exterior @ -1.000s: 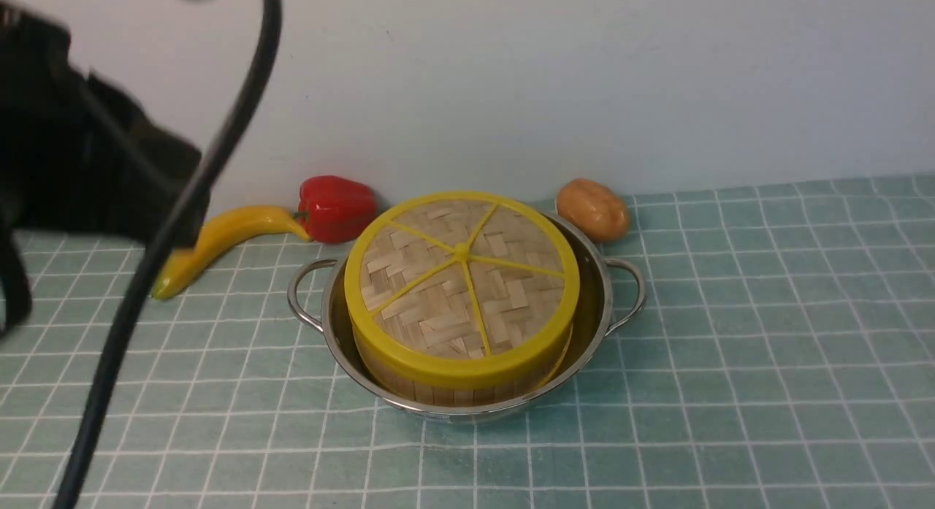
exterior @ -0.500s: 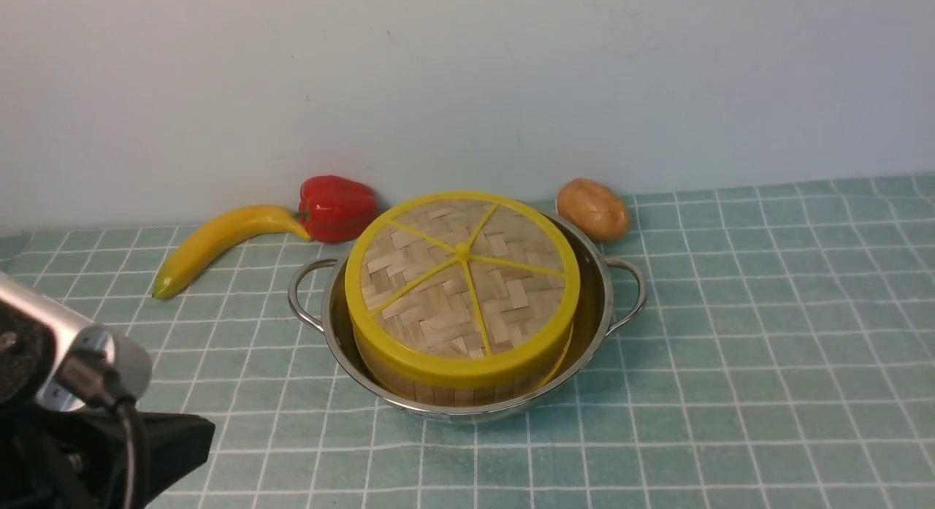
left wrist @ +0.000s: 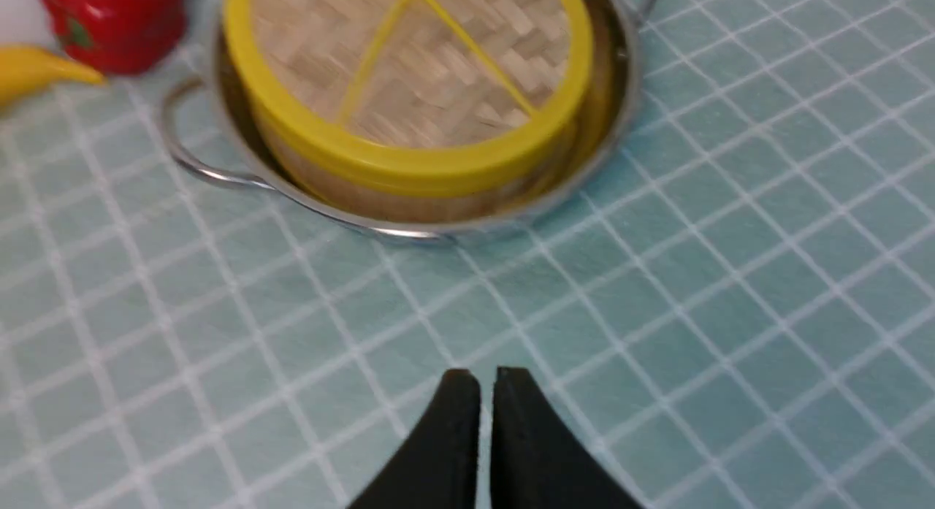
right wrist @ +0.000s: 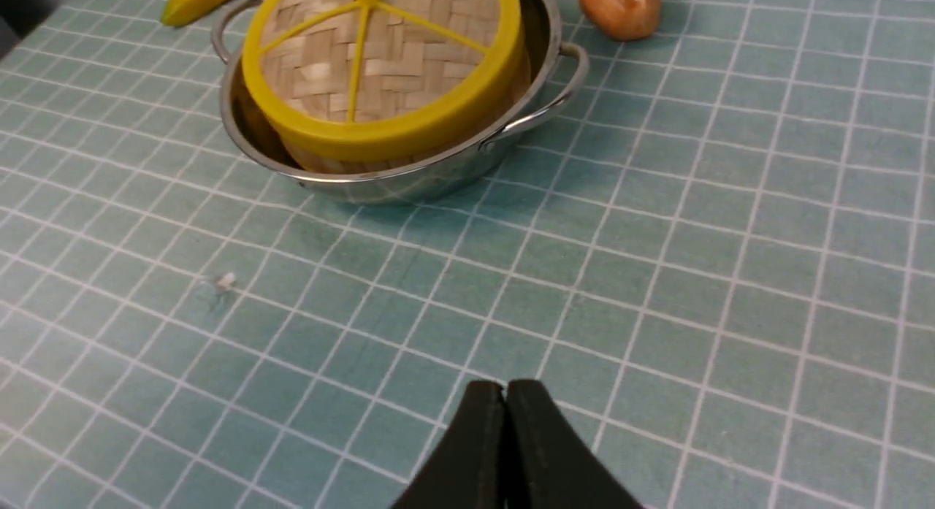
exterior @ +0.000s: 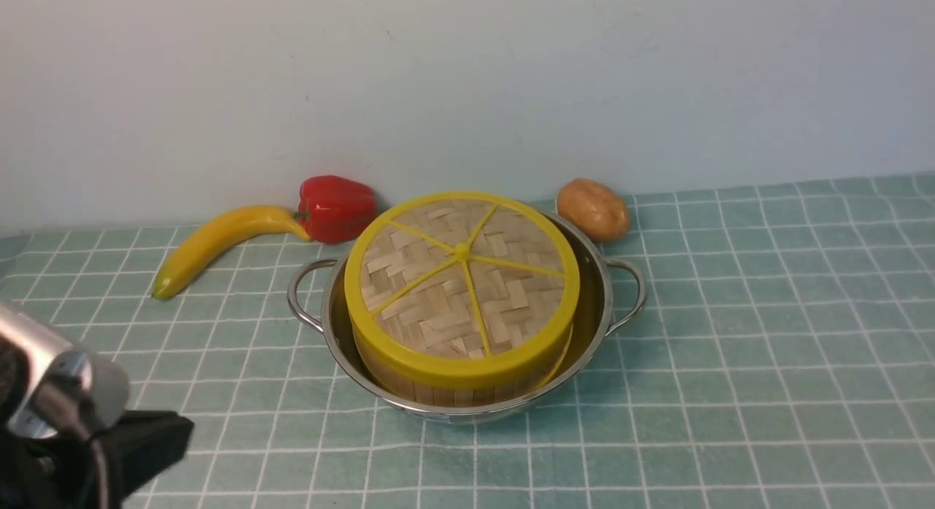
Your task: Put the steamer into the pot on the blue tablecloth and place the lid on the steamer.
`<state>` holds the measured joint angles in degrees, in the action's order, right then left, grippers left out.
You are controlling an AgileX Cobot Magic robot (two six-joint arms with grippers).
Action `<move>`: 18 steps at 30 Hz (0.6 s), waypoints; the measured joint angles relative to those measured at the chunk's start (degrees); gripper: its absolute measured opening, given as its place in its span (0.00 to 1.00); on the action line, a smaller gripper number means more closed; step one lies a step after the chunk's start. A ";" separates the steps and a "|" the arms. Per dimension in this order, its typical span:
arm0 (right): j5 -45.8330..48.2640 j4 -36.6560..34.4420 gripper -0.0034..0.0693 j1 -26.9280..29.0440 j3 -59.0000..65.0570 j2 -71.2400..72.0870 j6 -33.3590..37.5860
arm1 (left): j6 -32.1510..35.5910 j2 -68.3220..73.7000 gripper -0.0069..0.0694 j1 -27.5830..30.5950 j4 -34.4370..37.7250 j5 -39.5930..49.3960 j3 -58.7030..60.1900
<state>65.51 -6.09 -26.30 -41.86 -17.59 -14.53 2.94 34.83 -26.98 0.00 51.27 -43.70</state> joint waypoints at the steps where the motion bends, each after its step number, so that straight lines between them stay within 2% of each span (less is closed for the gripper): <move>1: 0.00 -0.75 0.08 0.00 0.00 0.00 0.00 | 2.31 -2.00 0.12 2.38 -1.94 -1.91 1.02; 3: 0.00 -1.57 0.08 0.00 0.00 0.00 0.00 | 4.50 -4.13 0.12 4.72 -3.31 -4.22 2.37; 6: 0.00 -3.29 0.10 0.00 0.00 0.00 0.00 | 8.40 -12.87 0.13 14.09 -6.16 -17.06 11.04; 10: 0.00 -4.33 0.11 0.00 0.00 0.00 0.00 | 8.22 -23.09 0.14 24.43 -6.77 -30.62 25.05; 11: 0.00 -4.33 0.11 0.00 0.00 0.00 0.00 | 8.22 -23.56 0.14 24.88 -6.70 -31.12 25.78; 12: 0.00 -4.68 0.12 0.00 0.00 0.00 0.00 | 6.97 -27.00 0.15 28.26 -6.46 -34.52 31.20; 15: 0.00 -6.44 0.13 0.00 0.00 0.00 -0.03 | 4.44 -31.94 0.15 32.17 -6.40 -37.91 39.36; 18: 0.00 -7.74 0.14 0.00 0.00 0.00 -0.03 | 3.64 -34.39 0.15 33.23 -6.40 -39.58 43.53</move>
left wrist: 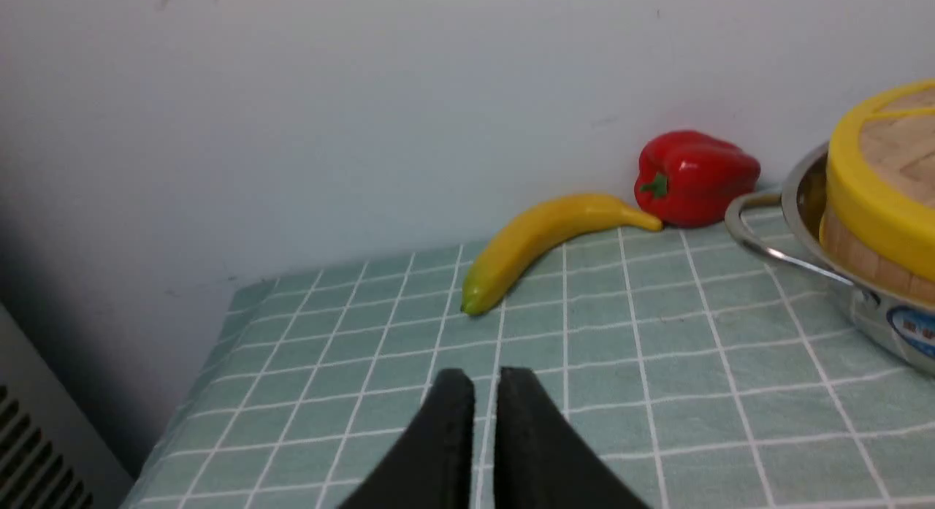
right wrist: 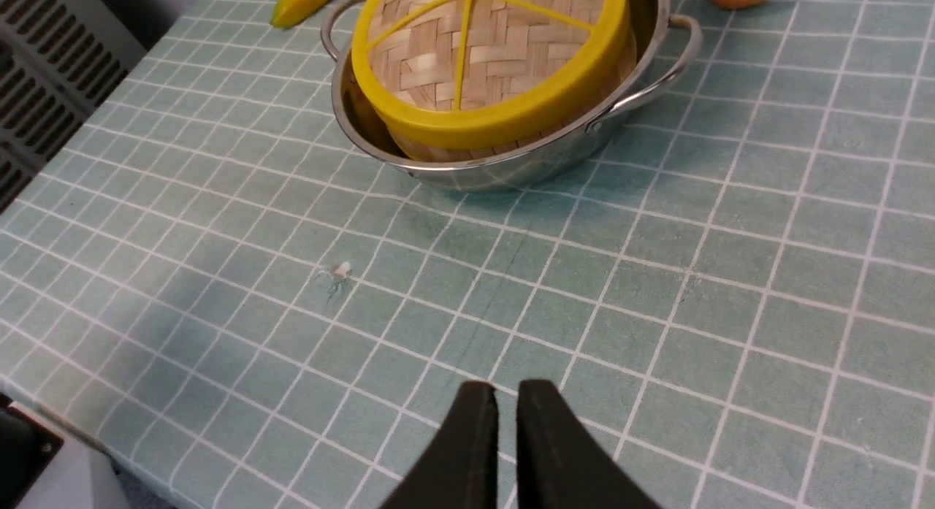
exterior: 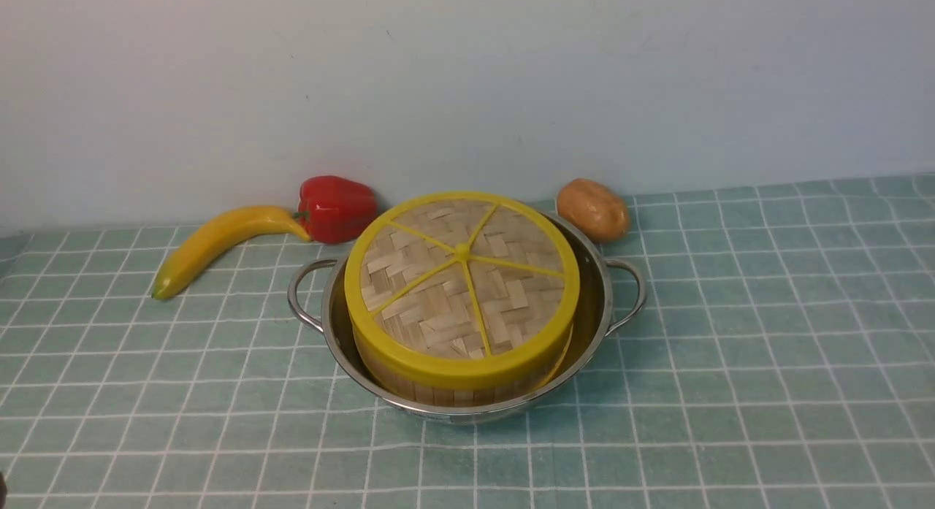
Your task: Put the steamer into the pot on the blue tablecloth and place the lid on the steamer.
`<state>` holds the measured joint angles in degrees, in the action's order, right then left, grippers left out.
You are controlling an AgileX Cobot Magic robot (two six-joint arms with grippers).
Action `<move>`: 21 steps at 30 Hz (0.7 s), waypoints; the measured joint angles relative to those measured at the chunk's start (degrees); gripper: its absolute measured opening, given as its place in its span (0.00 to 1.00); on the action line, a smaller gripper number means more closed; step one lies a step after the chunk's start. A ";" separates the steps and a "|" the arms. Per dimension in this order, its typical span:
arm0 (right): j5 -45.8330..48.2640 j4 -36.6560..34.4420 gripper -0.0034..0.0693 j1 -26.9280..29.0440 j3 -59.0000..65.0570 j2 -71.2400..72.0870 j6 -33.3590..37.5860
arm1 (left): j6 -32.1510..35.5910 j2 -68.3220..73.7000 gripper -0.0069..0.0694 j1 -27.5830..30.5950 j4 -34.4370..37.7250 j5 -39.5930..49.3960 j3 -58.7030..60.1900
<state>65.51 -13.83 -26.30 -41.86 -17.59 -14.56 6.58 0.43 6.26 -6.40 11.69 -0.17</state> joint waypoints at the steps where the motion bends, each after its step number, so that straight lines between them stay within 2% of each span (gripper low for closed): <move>1: 0.00 -0.18 0.14 0.00 0.00 0.00 0.00 | 0.00 0.00 0.15 0.00 0.00 -0.06 0.11; 7: 0.00 -2.42 0.17 0.00 0.00 0.00 0.00 | -0.06 -0.45 0.17 0.21 0.17 -2.52 0.59; 21: 0.00 -2.81 0.28 0.00 0.00 0.00 0.01 | -0.06 -0.45 0.19 0.21 0.01 -2.58 0.59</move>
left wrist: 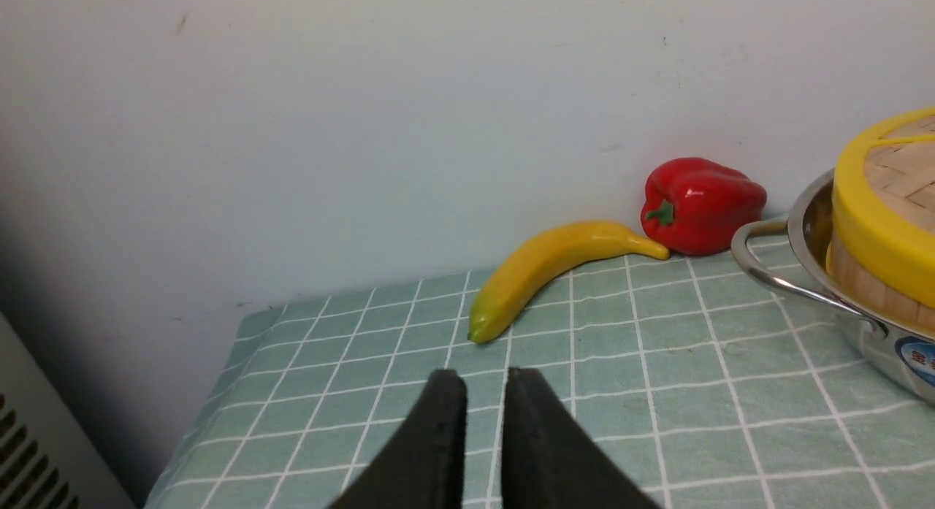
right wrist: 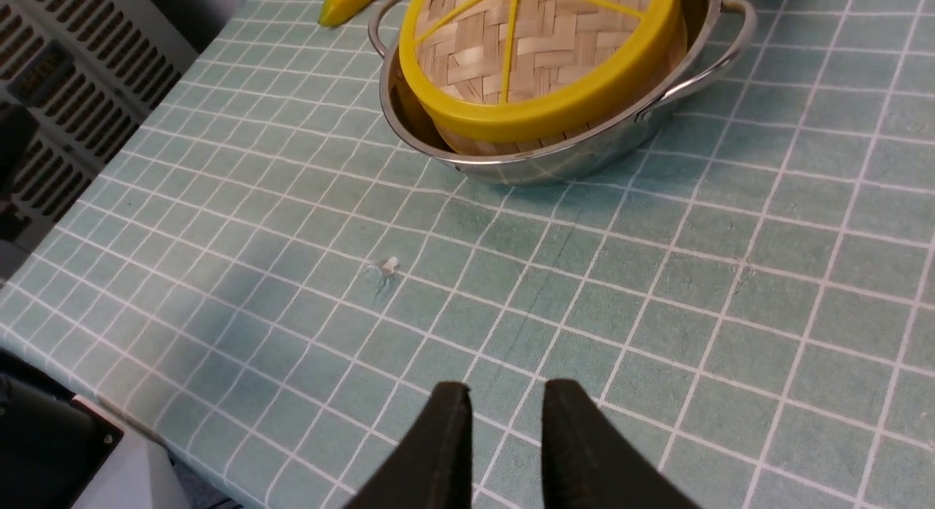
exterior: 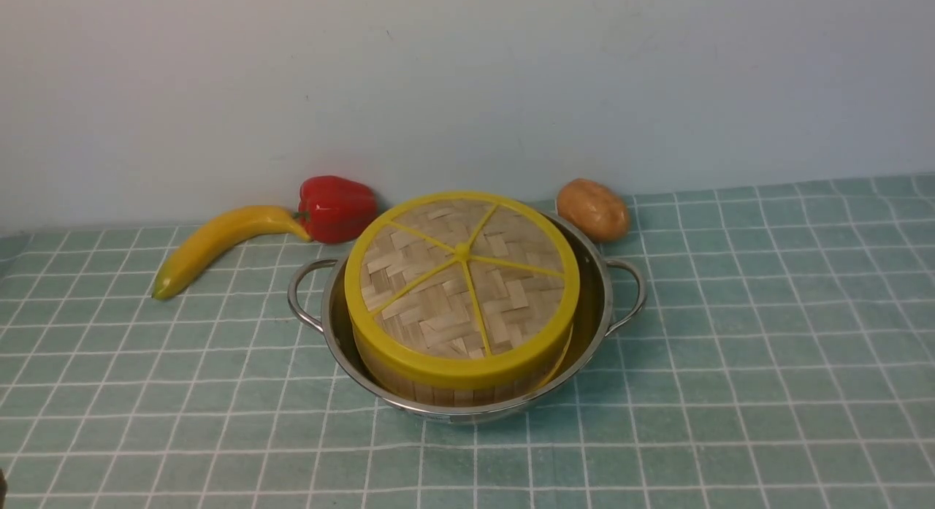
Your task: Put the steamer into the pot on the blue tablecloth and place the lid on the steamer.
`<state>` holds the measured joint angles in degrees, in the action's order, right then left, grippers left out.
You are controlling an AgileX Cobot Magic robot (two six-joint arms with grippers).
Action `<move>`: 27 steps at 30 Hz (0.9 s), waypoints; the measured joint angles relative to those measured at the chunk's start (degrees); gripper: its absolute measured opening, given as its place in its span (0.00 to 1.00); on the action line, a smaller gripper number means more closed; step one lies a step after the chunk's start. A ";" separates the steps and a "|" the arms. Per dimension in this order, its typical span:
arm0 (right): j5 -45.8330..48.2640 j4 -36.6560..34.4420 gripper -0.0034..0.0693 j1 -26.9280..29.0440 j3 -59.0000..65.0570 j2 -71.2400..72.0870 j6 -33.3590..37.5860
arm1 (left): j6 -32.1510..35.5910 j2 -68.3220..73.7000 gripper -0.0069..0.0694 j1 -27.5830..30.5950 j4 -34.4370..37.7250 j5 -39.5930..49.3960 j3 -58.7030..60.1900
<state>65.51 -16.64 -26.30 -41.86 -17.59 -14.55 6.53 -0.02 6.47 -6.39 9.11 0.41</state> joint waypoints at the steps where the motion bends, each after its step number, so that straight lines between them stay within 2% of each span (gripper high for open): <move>1: 0.00 0.00 0.28 0.00 0.00 0.00 0.00 | 0.00 0.00 0.19 0.00 0.00 -0.02 0.00; 3: -0.19 0.44 0.29 0.65 0.02 0.08 0.71 | 0.00 0.00 0.19 0.00 0.00 -0.07 0.00; 5: -3.33 2.25 0.30 4.18 0.29 0.69 3.20 | 0.00 0.00 0.20 0.05 0.00 -0.08 0.00; 11: -28.23 10.84 0.33 19.36 6.13 4.18 11.95 | 0.00 0.00 0.20 0.05 0.00 -0.13 0.00; 14: -33.80 12.49 0.33 23.33 10.26 6.06 12.72 | 0.00 0.00 0.22 0.05 0.00 -0.13 0.00; 15: -37.11 12.76 0.34 26.48 14.67 7.96 12.86 | 0.00 0.00 0.22 0.05 0.00 -0.13 0.00; 20: -43.92 12.76 0.36 29.50 27.40 12.18 12.90 | 0.00 0.00 0.23 0.05 0.00 -0.13 0.00; 27: -50.78 12.71 0.38 29.81 40.12 17.31 13.15 | 0.00 0.00 0.25 0.05 0.00 -0.25 0.00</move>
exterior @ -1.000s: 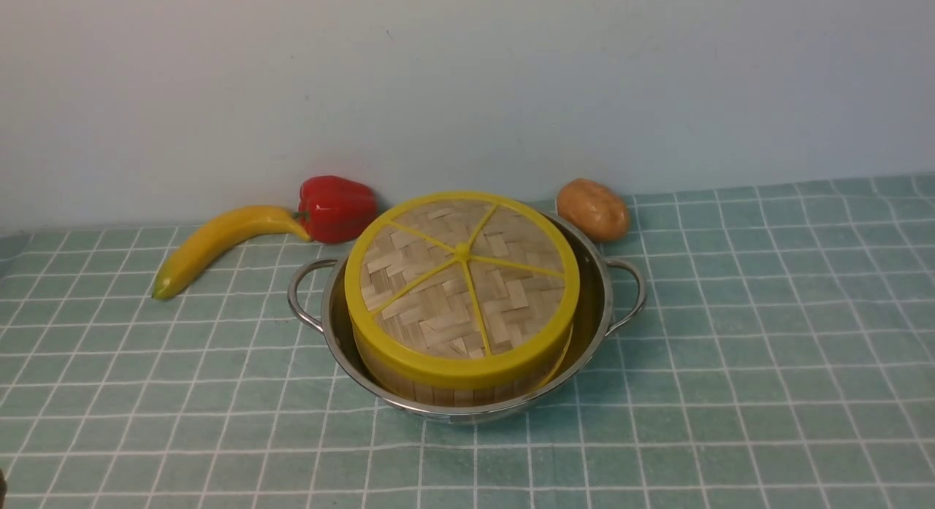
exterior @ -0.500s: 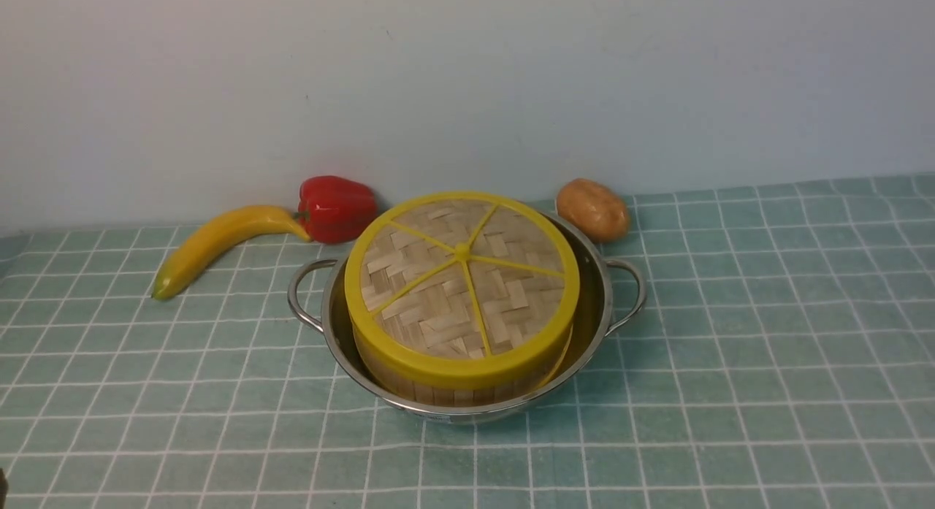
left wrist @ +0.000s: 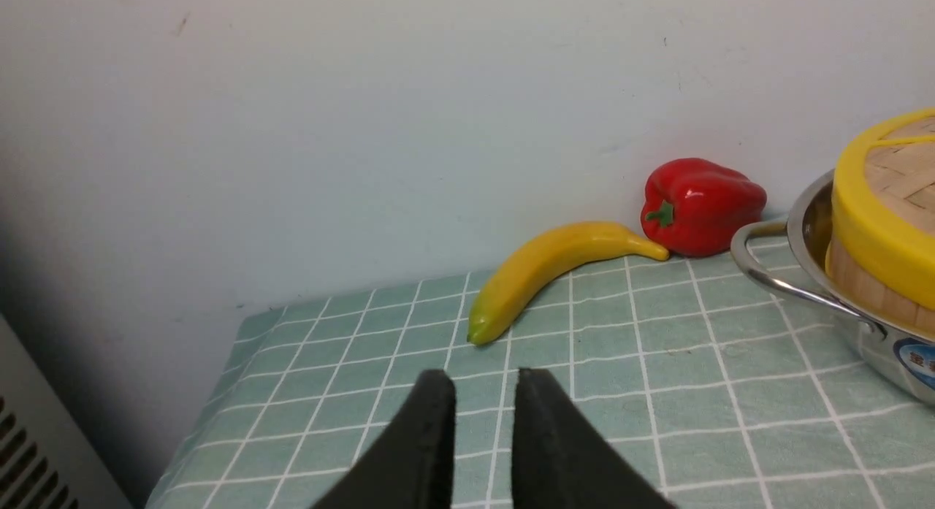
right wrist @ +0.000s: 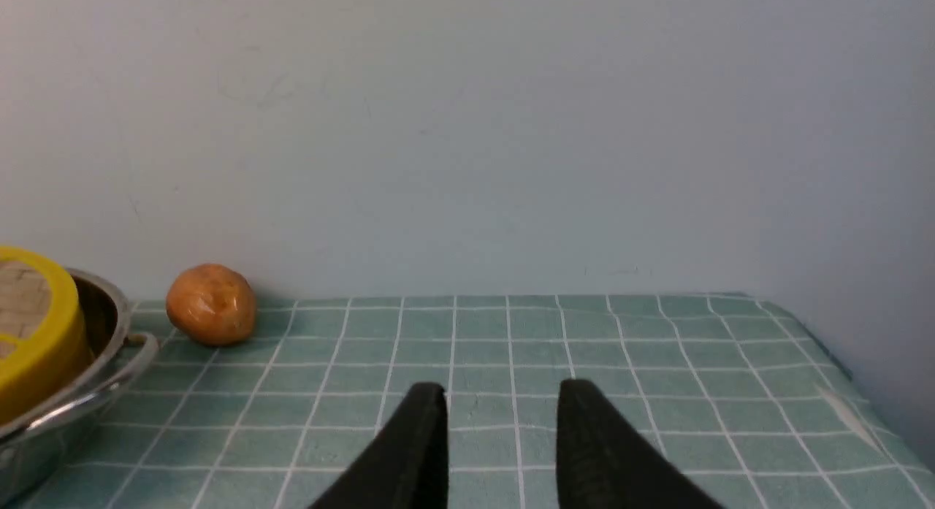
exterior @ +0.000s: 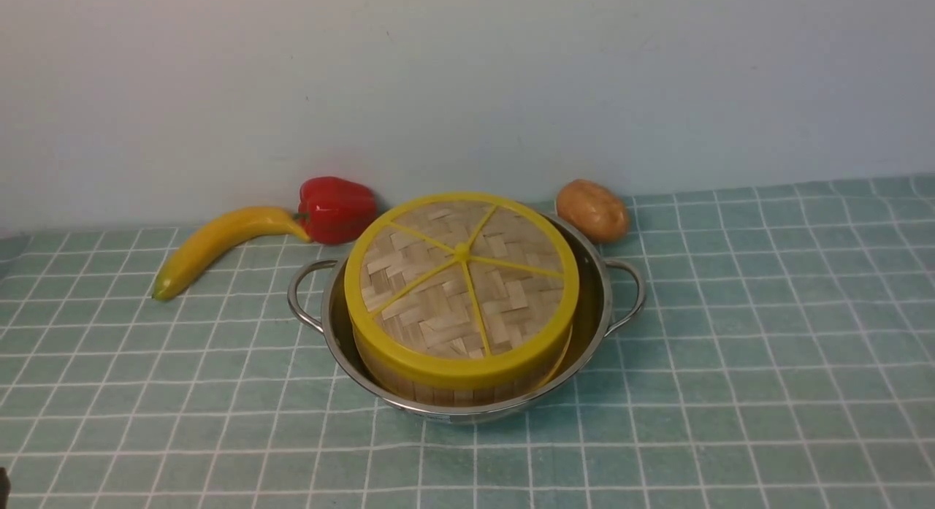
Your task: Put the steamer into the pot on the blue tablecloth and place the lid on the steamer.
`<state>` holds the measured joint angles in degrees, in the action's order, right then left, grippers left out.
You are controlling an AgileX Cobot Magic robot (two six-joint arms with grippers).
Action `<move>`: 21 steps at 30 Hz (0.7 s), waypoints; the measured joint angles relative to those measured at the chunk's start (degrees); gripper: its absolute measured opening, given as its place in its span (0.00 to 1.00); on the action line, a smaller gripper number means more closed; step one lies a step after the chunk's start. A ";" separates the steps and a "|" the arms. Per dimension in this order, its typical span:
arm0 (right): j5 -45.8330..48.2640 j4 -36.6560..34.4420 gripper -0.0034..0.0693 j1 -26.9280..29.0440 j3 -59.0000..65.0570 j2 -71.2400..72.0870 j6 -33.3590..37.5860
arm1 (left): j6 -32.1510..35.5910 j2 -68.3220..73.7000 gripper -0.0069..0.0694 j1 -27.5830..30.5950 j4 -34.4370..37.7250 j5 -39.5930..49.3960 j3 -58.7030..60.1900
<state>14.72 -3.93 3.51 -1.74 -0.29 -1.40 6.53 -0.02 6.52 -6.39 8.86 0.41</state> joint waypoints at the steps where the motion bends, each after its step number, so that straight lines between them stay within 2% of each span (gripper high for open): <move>1: -0.46 0.00 0.38 0.00 1.22 0.00 0.00 | 0.00 0.00 0.25 0.00 0.00 0.00 0.00; 21: 0.28 0.00 0.38 0.00 2.24 0.05 0.00 | 0.35 0.00 0.29 0.00 0.00 -0.05 0.00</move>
<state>15.01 -3.93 3.51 0.50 -0.24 -1.40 6.87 -0.02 6.52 -6.39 8.81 0.41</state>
